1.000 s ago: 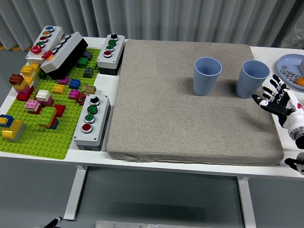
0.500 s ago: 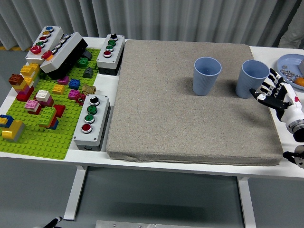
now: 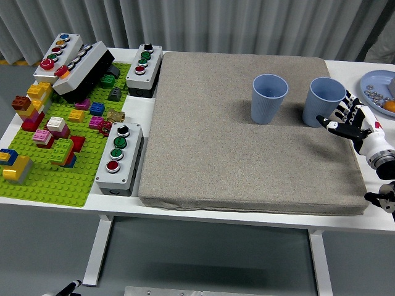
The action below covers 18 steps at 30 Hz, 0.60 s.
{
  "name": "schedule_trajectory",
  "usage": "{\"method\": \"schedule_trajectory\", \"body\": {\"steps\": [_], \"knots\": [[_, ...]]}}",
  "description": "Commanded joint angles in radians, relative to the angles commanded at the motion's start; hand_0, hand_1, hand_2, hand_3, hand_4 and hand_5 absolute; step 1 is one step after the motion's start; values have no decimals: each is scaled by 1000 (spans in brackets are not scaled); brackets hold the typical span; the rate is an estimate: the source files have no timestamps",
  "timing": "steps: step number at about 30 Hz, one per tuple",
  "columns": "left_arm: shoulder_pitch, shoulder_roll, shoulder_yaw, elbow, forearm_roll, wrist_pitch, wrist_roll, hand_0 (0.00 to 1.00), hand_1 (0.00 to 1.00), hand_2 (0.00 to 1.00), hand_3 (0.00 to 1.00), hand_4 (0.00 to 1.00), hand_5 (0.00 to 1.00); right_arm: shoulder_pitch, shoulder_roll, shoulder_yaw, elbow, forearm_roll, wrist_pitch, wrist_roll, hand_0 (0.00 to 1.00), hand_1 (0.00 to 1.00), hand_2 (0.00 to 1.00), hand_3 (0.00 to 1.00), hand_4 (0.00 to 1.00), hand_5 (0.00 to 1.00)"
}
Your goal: Pick cup pour cup place
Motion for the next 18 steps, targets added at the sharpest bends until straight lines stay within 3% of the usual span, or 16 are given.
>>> {"method": "schedule_trajectory", "body": {"steps": [18], "knots": [[-6,1,0,0,2,-1,0,818,820,880,816,634,998,20,8,-4,-39,14,8,10,998,969,998,998,852,257]]}}
